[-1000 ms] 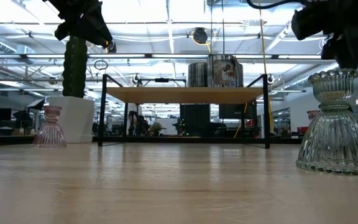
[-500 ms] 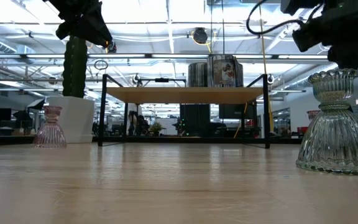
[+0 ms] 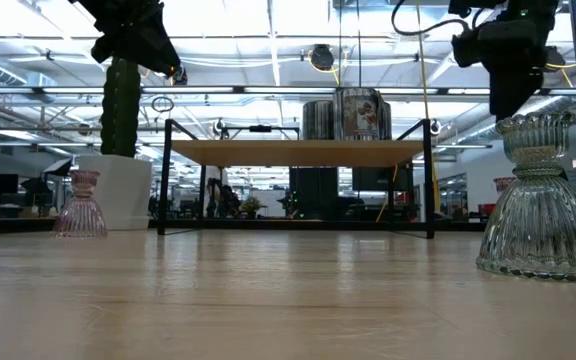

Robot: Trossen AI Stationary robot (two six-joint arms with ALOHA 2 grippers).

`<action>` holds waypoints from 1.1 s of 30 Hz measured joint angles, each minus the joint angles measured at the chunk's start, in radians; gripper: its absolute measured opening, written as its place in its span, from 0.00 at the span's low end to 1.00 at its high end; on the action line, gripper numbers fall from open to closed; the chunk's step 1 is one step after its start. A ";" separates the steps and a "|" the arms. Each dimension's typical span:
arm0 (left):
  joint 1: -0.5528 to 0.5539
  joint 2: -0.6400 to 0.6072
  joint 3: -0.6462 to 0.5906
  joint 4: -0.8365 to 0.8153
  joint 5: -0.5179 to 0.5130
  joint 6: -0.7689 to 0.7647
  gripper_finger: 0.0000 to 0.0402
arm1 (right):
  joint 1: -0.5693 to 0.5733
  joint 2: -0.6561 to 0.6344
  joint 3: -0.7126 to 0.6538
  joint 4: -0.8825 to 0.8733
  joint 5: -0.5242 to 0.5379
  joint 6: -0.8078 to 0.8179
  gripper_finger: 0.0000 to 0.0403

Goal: Pick & Place candle stick holders
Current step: Put the right purple glass candle holder on the shelf

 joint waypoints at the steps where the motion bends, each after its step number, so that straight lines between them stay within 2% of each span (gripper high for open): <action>1: 0.000 0.000 0.000 0.000 0.000 0.000 0.30 | 0.000 0.000 0.000 0.010 0.001 -0.020 0.57; 5: 0.000 0.000 0.000 0.000 0.000 -0.003 0.30 | 0.000 0.008 0.000 0.012 0.026 -0.083 0.56; 9: 0.000 0.000 0.000 0.000 0.000 -0.009 0.30 | -0.007 0.018 0.000 0.007 0.175 -0.035 0.56; 11: 0.000 0.000 0.000 0.000 0.000 -0.026 0.30 | -0.026 0.028 0.000 0.007 0.212 0.001 0.56; 18: 0.000 0.000 0.000 0.000 0.001 -0.030 0.30 | -0.147 0.095 0.000 -0.015 0.208 0.082 0.58; 26: 0.000 0.000 0.000 0.000 0.002 -0.068 0.30 | -0.278 0.168 0.000 -0.036 0.180 0.079 0.56; 33: 0.000 0.000 0.000 0.000 0.002 -0.083 0.30 | -0.334 0.214 0.000 -0.084 0.180 0.078 0.56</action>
